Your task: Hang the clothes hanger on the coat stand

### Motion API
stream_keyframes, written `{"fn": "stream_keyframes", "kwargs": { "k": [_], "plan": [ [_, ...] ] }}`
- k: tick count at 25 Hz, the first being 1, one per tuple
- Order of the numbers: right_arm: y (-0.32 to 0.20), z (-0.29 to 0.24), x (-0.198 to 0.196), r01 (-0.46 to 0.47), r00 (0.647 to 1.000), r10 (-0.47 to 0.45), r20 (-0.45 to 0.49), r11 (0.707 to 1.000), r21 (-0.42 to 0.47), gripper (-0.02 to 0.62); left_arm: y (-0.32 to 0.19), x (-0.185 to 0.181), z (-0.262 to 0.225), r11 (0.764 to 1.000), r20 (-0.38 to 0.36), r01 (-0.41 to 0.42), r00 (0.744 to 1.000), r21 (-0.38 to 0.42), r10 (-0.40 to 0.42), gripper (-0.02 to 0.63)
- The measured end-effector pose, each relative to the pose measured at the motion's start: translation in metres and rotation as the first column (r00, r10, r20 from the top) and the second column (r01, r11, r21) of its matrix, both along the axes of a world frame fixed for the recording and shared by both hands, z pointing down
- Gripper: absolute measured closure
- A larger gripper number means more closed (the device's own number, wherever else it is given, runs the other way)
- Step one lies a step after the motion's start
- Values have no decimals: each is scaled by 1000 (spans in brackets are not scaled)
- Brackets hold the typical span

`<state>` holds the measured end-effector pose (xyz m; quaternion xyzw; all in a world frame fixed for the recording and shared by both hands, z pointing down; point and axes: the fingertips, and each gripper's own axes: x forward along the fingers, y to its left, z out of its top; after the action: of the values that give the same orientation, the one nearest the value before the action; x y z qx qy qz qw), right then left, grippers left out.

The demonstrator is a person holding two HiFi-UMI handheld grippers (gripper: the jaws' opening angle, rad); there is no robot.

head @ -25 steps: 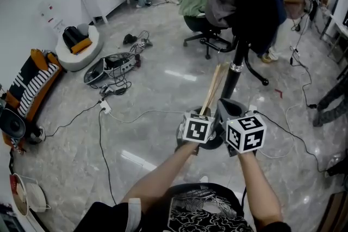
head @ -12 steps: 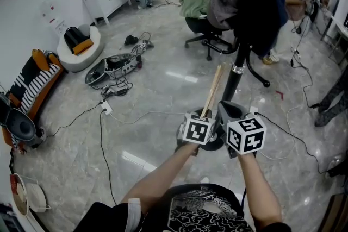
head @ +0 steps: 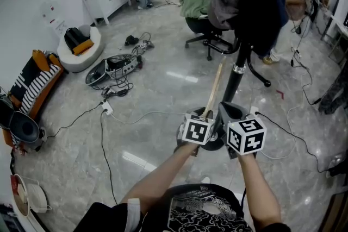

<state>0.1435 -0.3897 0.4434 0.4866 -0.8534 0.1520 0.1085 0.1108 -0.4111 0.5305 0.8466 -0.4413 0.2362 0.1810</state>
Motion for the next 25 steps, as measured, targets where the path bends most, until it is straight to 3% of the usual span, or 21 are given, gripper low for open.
{"fn": "stream_keyframes", "kwargs": {
  "k": [10,25],
  "plan": [
    [8,-4,-4,-20,1000,20,14,1000,-6,595,8,-6,-21,999,-12,-18,1000,27,18,531],
    [19,-38,-18,-30,1000,30,-1,999,42,595,18,-27,-83,994,-93,-22,995,107,32,532]
  ]
}}
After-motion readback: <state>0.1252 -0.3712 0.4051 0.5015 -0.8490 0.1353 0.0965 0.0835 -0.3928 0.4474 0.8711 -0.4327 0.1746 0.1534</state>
